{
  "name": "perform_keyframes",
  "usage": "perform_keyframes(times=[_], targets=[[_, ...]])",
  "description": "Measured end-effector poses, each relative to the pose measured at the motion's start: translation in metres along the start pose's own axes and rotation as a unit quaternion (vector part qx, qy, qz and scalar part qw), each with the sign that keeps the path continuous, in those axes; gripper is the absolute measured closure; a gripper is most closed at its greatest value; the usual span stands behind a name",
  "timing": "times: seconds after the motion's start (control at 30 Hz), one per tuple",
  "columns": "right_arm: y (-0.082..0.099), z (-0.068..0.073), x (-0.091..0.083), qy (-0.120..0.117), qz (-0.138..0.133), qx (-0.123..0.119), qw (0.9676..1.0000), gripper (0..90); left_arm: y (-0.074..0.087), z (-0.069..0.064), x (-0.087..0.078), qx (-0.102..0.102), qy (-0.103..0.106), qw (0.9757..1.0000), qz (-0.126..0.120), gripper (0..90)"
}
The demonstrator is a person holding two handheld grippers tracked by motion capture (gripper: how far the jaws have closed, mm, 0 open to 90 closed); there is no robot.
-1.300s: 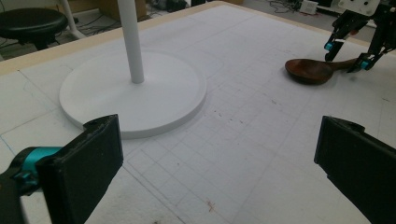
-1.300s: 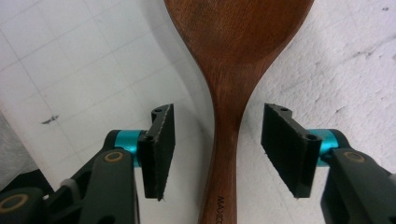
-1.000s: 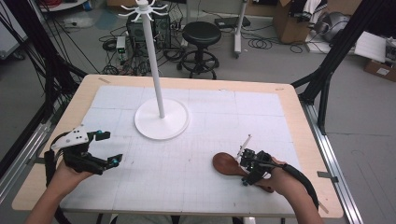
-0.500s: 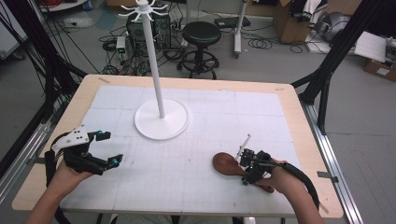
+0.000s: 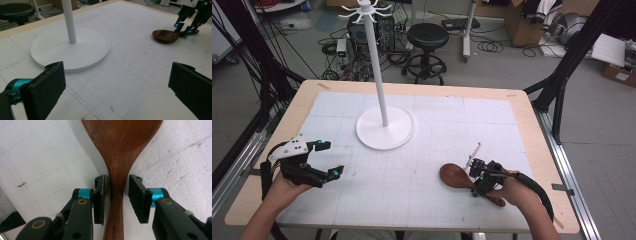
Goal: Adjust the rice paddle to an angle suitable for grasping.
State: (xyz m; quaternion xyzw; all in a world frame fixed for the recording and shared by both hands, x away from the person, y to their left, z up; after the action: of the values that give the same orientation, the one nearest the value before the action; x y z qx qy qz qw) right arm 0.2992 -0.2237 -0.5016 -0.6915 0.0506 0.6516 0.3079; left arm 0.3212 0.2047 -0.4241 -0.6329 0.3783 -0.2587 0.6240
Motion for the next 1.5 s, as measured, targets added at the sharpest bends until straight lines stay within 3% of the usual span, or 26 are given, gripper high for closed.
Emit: perform_keyframes(times=[0.2,0.67,0.83,0.93,1.13,1.27,1.5], targets=[[-0.0002,-0.0013,0.0001,-0.001,0.003,-0.007,1.0,71.8,0.0003,0.0002,0.0,0.0,-0.002,1.0,0.001,1.8],[0.0008,-0.0025,-0.0002,-0.004,-0.005,0.004,1.0,76.7,0.0014,0.0005,0.0005,0.0,-0.001,1.0,0.003,1.7],[0.0013,-0.003,-0.0003,-0.001,-0.008,-0.017,0.9998,77.2,0.0013,0.0003,0.0004,0.001,-0.002,1.0,0.003,1.8],[0.0012,-0.0018,-0.0007,-0.001,-0.006,-0.018,0.9998,77.4,0.0013,0.0007,0.0003,0.002,-0.003,1.0,0.003,1.7],[0.0012,-0.0017,-0.0011,-0.009,-0.015,-0.019,0.9997,77.7,0.0016,0.0004,0.0003,0.001,-0.002,1.0,0.003,1.7],[0.0024,0.0014,-0.0033,-0.026,-0.027,-0.015,0.9992,77.7,0.0014,0.0008,-0.0001,0.0,-0.003,1.0,0.002,1.7],[-0.0008,0.0026,-0.0081,-0.029,-0.047,-0.015,0.9984,77.8,0.0017,0.0004,0.0005,0.001,-0.003,1.0,0.003,1.8]])
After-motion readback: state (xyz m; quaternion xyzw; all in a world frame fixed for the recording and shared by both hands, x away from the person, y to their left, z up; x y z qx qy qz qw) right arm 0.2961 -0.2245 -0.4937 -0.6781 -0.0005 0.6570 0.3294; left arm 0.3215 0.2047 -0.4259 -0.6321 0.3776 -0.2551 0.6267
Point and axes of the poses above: each handheld gripper's, and its own axes: x roughly forward along the jaws, y roughly out of its underside, z roughly to its left, the point moved 9 cm from there along x, roughly forward along the jaws, and after that the axes turned 14 degrees about -z, right-handed, at the moved point
